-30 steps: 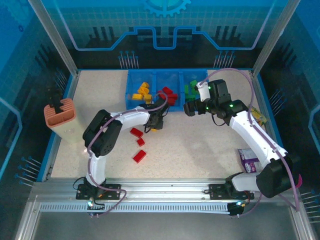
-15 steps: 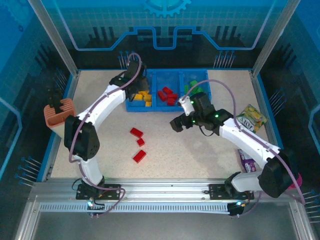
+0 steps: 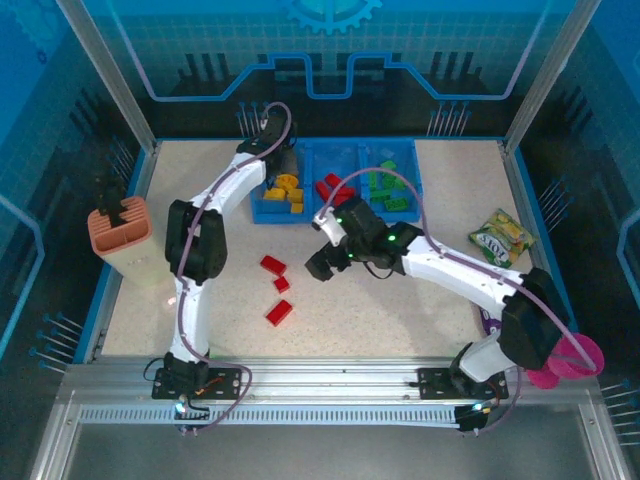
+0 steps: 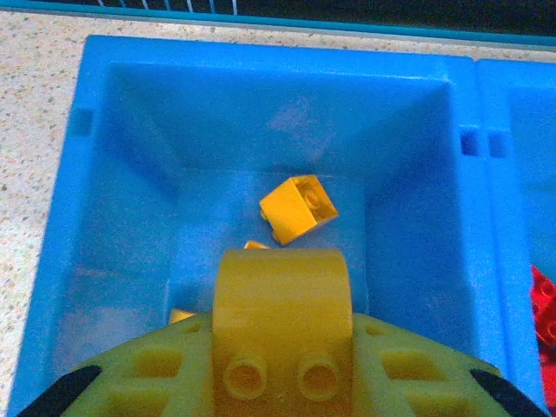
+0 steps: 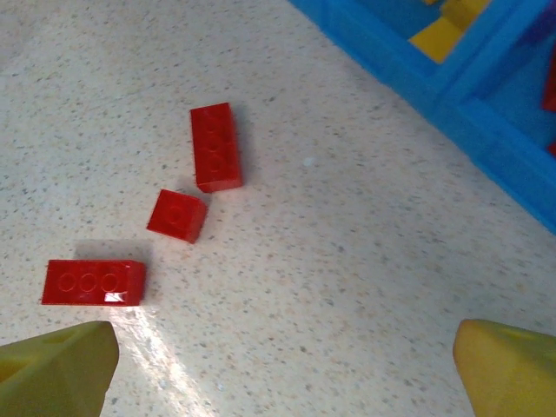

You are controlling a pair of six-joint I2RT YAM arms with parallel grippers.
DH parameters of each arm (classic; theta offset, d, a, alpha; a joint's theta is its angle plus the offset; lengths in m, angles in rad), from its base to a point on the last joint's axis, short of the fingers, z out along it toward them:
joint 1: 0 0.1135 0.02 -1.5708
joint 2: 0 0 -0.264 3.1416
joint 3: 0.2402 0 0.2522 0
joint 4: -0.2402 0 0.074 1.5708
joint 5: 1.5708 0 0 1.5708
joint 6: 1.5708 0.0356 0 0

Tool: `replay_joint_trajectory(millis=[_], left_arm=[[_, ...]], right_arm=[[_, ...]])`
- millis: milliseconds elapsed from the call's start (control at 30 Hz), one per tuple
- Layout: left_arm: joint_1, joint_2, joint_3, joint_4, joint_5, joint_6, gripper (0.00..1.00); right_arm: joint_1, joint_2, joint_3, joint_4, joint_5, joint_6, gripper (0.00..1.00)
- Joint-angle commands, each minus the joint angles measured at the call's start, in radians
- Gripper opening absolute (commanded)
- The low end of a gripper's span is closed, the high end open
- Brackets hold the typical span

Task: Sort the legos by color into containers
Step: Place the lego in the container.

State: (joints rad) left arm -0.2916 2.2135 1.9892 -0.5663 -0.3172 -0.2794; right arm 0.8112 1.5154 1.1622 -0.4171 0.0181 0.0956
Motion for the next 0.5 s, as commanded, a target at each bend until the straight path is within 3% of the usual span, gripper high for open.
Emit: replay_joint_trajectory(millis=[0,267,367,467], left_arm=[[0.009,0.037,0.076,-0.031,0.008,0.024,0.23],[0.026,0.097,0.137,-0.04,0.032,0.029,0.38],[0.026,0.075,0.141,-0.027,0.055,0.047,0.41],[0.026,0.011,0.134,-0.033,0.088,0.056,0.52]], right_arm=[[0.04,0.069,0.062,0.018,-0.02,0.029,1.0],[0.073,0.146,0.128,0.014,-0.018,0.052,1.0],[0.084,0.185,0.157,0.018,-0.037,0.074,1.0],[0.092,0.254,0.219,-0.022,-0.076,0.124,1.0]])
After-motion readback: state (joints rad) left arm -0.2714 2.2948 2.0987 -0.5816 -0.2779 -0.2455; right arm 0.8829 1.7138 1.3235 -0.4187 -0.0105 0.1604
